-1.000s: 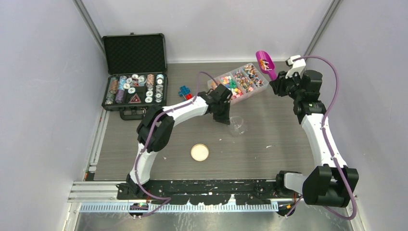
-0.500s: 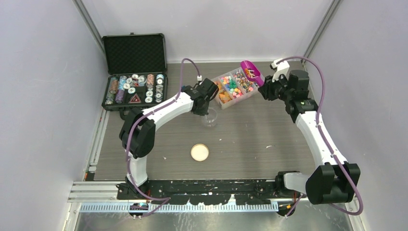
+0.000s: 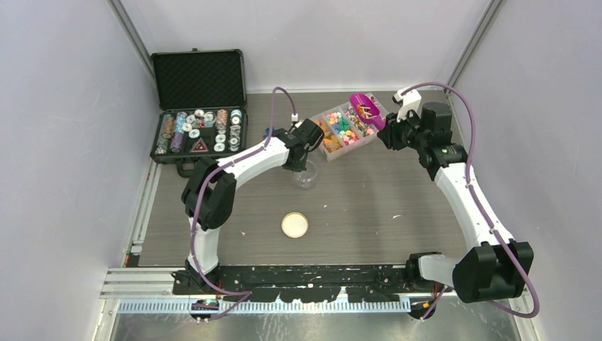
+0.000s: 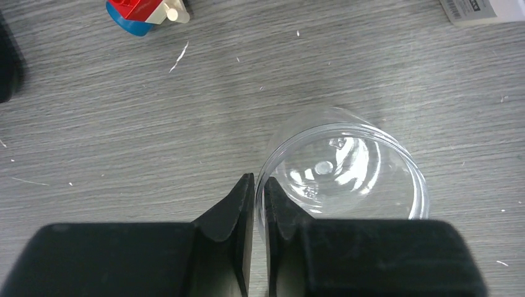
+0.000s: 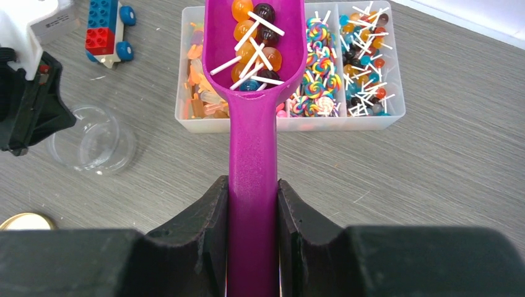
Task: Pack the candies
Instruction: Move the packing bottle to the center of the board, then place the fake candies in the packing bottle.
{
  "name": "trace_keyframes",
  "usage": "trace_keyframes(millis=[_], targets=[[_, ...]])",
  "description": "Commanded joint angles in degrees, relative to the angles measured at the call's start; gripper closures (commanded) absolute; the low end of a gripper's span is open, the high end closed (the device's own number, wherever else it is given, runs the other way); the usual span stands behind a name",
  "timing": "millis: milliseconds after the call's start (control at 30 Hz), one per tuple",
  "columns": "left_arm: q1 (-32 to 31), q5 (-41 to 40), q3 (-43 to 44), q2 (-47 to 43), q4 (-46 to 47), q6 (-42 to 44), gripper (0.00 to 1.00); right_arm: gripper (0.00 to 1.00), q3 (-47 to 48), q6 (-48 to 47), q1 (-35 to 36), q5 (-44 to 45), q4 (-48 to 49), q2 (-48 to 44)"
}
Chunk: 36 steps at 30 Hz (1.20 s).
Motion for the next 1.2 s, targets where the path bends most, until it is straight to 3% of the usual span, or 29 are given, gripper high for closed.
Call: trace_keyframes(millis=[0, 267, 400, 500, 633, 767, 967, 1100, 1167], targets=[[-0.1, -1.7, 0.6, 0.7, 2.9, -1.6, 0.84, 0.99, 2.7, -0.7, 1.4, 0.4, 0.9, -1.4], [1.9, 1.8, 2.5, -2.4, -1.6, -4.0, 0.56, 1.00, 4.8, -0.9, 3.5, 1.5, -3.4, -0.5], [7.8, 11.6, 0.0, -12.7, -0.1, -6.1, 0.44, 1.00, 8.8, -1.7, 7.8, 4.3, -9.6, 1.1], [14.0, 19.6, -3.9, -22.0, 2.2, -7.2, 0.26, 0.99, 11.3, -2.9, 11.0, 5.5, -14.5, 2.5], [18.4, 23.9, -6.1, -29.5, -1.7, -3.5, 0.14, 0.99, 13.6, -5.3, 16.5, 10.0, -21.7, 4.2], [18.8, 23.3, -11.3, -36.6, -5.5, 0.5, 0.01, 0.99, 14.3, -8.1, 21.0, 14.2, -25.9, 4.3], [18.9, 21.8, -24.7, -46.1, -4.9, 5.7, 0.00, 1.00, 18.2, -10.5, 26.0, 19.7, -33.3, 6.1], [18.8, 12.0, -30.6, -51.4, -4.3, 9.0, 0.00, 0.99, 20.1, -11.0, 29.1, 23.0, -36.1, 6.7], [18.8, 11.8, -32.3, -53.4, -3.6, 9.2, 0.00, 0.99, 20.0, -10.8, 30.3, 23.0, -36.0, 6.8]])
